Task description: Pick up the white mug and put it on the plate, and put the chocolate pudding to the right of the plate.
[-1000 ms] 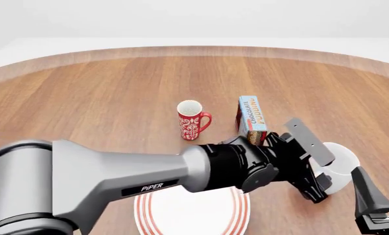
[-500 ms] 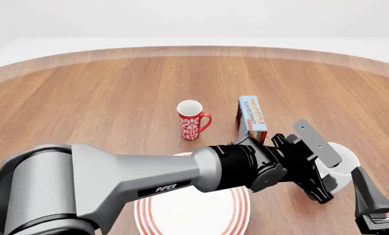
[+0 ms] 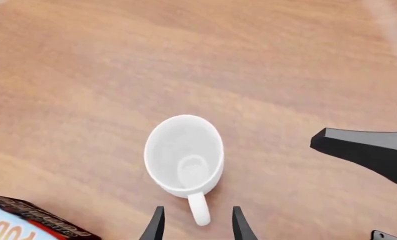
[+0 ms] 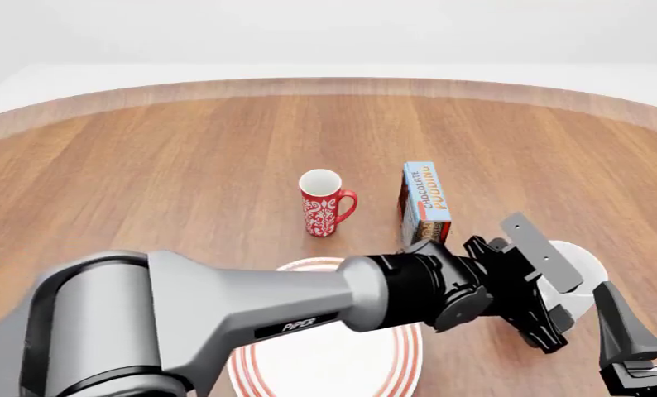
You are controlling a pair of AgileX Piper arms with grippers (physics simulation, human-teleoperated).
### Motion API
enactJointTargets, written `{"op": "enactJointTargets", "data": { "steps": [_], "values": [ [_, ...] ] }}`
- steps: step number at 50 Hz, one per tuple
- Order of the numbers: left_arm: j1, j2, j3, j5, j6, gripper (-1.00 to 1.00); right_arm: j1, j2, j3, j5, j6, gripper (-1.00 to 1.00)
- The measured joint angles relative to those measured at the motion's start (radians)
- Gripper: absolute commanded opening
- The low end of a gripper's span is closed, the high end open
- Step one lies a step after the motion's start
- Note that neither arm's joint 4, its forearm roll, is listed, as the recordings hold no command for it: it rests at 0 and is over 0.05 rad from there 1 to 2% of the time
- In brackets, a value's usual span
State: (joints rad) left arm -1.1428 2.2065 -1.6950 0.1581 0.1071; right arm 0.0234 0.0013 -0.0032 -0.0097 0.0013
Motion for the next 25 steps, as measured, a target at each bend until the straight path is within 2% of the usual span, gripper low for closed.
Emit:
{"op": "enactJointTargets", "data": {
  "steps": [25],
  "values": [
    [0.01,0.064,-0.06,0.025,-0.011,1.0,0.0,0.0,0.0,0.0,0.0,1.0]
  ]
}}
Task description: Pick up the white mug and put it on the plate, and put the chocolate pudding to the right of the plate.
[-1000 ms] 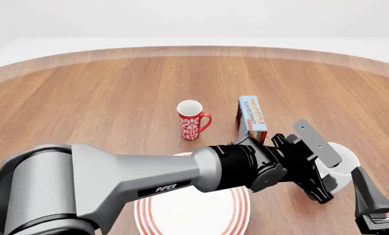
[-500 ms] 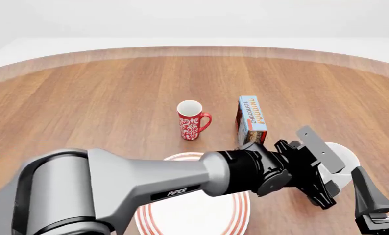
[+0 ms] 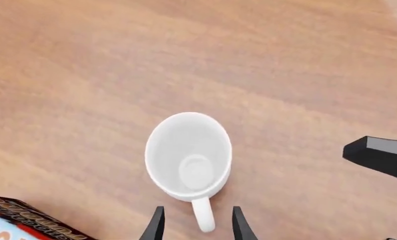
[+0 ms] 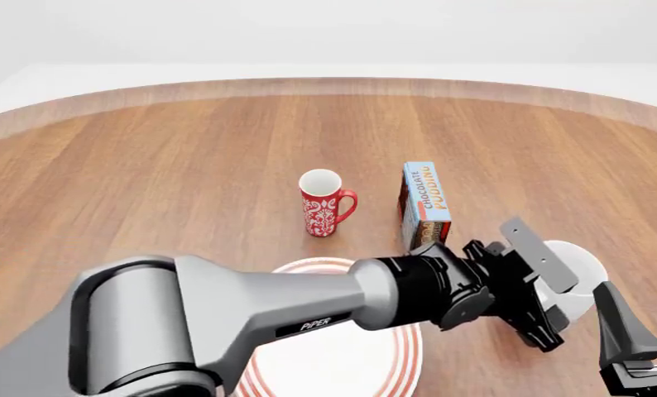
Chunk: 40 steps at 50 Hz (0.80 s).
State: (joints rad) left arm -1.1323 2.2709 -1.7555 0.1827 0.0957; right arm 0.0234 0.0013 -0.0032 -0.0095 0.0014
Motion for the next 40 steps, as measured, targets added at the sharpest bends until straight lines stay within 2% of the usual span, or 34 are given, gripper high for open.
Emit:
{"op": "enactJointTargets", "data": {
  "steps": [40],
  "values": [
    [-0.004,0.07,-0.014,-0.022,-0.041,1.0,0.0,0.0,0.0,0.0,0.0,1.0]
  ]
}}
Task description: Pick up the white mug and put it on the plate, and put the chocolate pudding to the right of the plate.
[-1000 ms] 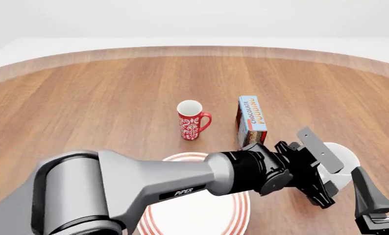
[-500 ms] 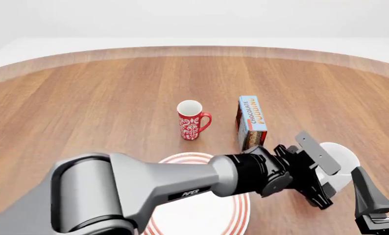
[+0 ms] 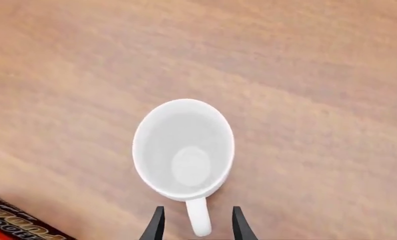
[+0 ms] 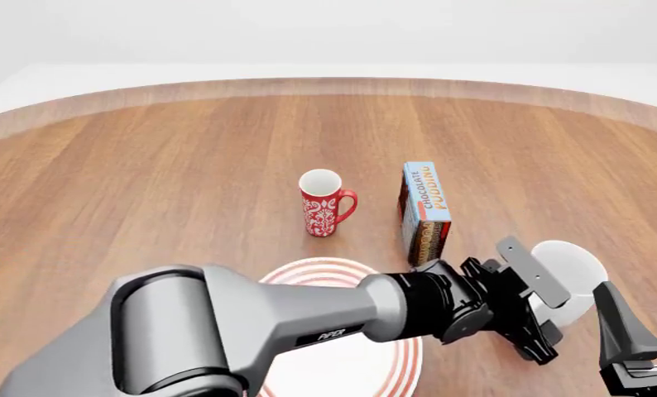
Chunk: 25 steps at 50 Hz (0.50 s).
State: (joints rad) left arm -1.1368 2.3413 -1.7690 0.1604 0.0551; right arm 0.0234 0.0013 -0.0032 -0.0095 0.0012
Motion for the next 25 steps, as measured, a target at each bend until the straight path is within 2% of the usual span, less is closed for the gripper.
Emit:
{"op": "enactJointTargets", "data": {
  "steps": [25],
  "values": [
    [-0.005,0.009,0.025,-0.029,-0.026,1.0,0.0,0.0,0.0,0.0,0.0,1.0]
  ]
}}
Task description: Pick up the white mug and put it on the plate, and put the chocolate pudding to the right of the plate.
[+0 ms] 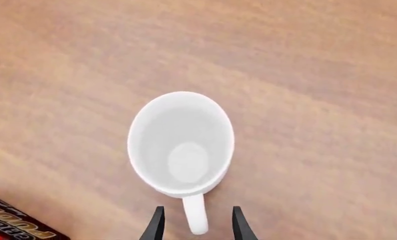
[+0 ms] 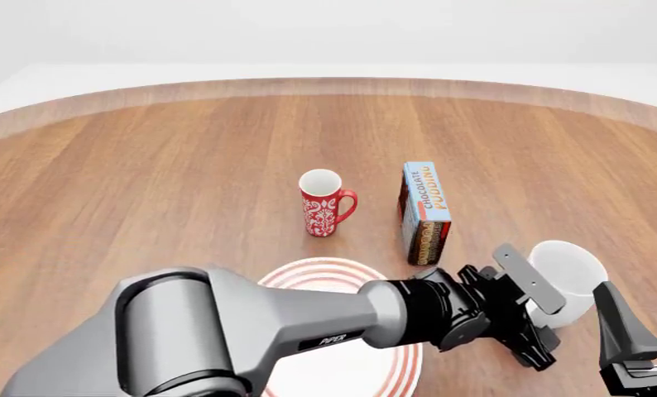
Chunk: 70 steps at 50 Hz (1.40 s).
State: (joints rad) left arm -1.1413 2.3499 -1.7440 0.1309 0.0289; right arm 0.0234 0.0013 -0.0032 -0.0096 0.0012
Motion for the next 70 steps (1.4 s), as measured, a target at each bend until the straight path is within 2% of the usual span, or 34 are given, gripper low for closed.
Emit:
{"op": "enactJointTargets", "data": {
  "steps": [4,5,44,70],
  "values": [
    [0.005,0.005,-0.009,0.004,0.003,1.0,0.0,0.0,0.0,0.0,0.0,1.0],
    [0.006,0.006,-0.012,0.005,0.004,-1.0,0.0,0.0,0.0,0.0,0.0,1.0],
    [0.035,-0.022,-0.023,0.013,0.023,-1.0,0.0,0.0,0.0,0.0,0.001,1.0],
    [0.061,-0.159,0.077,-0.033,0.037,-1.0,-0.004,0.0,-0.003,0.0,0.014,1.0]
  ]
}}
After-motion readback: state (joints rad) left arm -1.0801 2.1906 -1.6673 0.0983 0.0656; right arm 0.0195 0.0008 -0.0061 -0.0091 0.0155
